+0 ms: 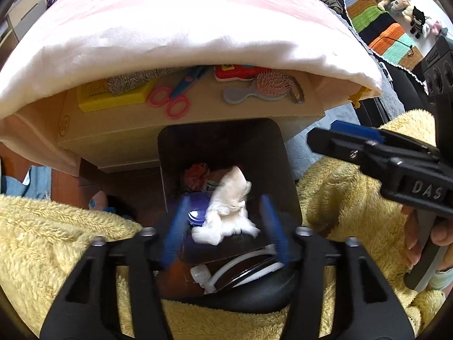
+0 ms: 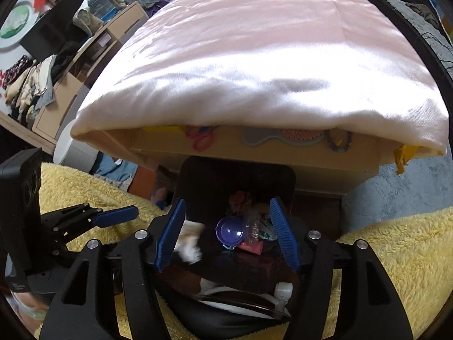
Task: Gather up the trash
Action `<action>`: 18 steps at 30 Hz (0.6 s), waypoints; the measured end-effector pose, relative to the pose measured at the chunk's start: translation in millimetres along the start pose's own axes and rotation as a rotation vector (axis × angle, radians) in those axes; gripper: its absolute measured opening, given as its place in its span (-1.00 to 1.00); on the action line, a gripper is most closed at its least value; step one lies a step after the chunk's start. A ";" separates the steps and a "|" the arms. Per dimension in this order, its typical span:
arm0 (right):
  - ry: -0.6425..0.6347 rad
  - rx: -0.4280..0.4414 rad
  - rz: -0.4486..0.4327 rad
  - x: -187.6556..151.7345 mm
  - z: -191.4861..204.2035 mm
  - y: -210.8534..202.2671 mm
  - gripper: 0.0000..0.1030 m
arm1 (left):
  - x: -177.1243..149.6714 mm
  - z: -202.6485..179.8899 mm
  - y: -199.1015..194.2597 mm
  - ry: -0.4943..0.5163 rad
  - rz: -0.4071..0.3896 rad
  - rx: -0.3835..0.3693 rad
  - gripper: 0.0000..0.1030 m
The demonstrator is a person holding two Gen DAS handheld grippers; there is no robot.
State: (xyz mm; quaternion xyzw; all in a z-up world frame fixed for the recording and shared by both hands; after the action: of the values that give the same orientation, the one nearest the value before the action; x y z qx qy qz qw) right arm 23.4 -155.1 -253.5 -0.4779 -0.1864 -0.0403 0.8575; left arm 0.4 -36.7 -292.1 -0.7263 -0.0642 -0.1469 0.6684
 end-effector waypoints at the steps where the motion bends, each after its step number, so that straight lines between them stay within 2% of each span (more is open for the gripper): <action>1: 0.001 -0.001 -0.010 1.7 -0.4 -2.7 0.37 | 0.7 0.2 -1.3 0.004 -0.006 0.008 0.27; 3: 0.002 -0.006 -0.032 4.4 -1.2 -8.9 0.38 | 2.4 0.3 -5.5 0.011 -0.017 0.024 0.42; 5: 0.000 -0.013 -0.054 8.6 -2.6 -16.1 0.44 | 5.6 1.8 -12.6 0.012 -0.037 0.037 0.66; 7: -0.006 -0.029 -0.086 16.5 -2.8 -26.6 0.66 | 11.2 5.8 -22.6 0.006 -0.066 0.049 0.81; 8: -0.010 -0.034 -0.106 20.9 -2.4 -32.7 0.75 | 15.3 9.3 -29.6 -0.001 -0.087 0.056 0.84; 9: -0.012 -0.035 -0.126 25.9 -2.3 -38.8 0.93 | 20.1 13.1 -37.4 -0.009 -0.108 0.062 0.84; 18: -0.100 -0.133 -0.310 74.4 18.6 -96.6 0.94 | 67.3 38.5 -127.0 -0.075 -0.339 0.117 0.84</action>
State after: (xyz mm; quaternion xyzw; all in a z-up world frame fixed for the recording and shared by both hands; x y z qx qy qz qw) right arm 63.3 -183.6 -140.3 -0.5004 -0.2969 -0.1604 0.7973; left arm 32.4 7.0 -153.5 -0.6699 -0.2190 -0.2264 0.6723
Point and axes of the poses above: each gripper's, at about its wrist camera, not at the fingertips, and y roughly the way its jaws point, z to its left, x to its top, the point moved 6 cm from there along y, roughly the way its jaws point, and after that the axes turned 10 degrees about x, right-handed, at the moved point
